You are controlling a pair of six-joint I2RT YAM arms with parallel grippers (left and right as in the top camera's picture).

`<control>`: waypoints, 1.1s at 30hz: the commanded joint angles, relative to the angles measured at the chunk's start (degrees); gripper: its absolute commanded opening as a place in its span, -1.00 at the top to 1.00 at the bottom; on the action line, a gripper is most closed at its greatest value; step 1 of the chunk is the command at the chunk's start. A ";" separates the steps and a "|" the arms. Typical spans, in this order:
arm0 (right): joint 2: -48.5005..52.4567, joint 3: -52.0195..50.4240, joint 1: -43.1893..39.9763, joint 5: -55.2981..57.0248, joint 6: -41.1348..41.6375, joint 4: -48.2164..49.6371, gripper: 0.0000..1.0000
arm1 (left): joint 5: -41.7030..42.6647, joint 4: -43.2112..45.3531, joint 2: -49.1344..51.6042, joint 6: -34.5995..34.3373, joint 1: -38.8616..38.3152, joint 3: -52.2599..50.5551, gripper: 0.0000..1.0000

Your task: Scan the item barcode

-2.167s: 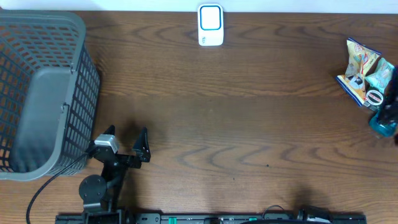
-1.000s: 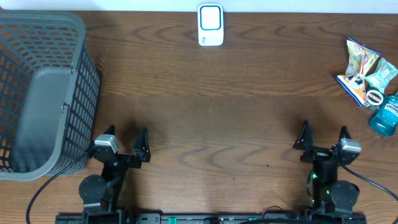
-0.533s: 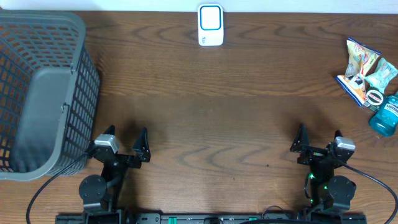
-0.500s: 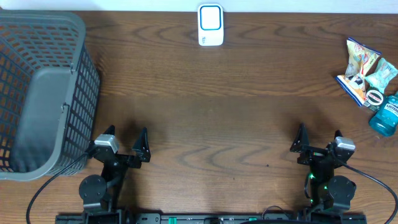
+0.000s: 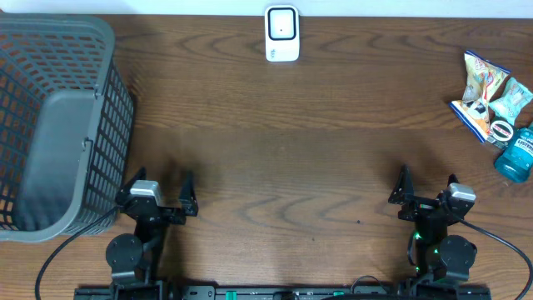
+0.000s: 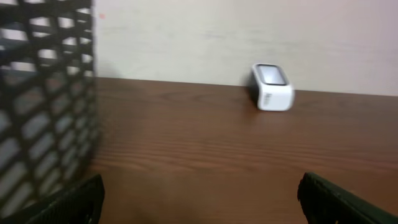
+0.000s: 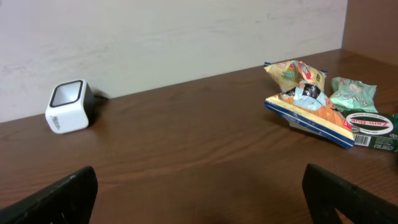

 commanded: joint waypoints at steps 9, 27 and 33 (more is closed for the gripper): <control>0.02 -0.04 0.28 0.72 0.59 -0.26 -0.99 | -5.09 -2.16 -0.50 5.14 -0.83 -1.16 -0.95; 0.02 -0.04 0.28 0.72 0.59 -0.26 -0.98 | -5.07 -2.16 -0.42 5.14 -1.73 -1.16 -0.95; 0.02 -0.04 0.28 0.72 0.59 -0.26 -0.98 | -5.07 -2.16 -0.42 5.14 -1.73 -1.16 -0.95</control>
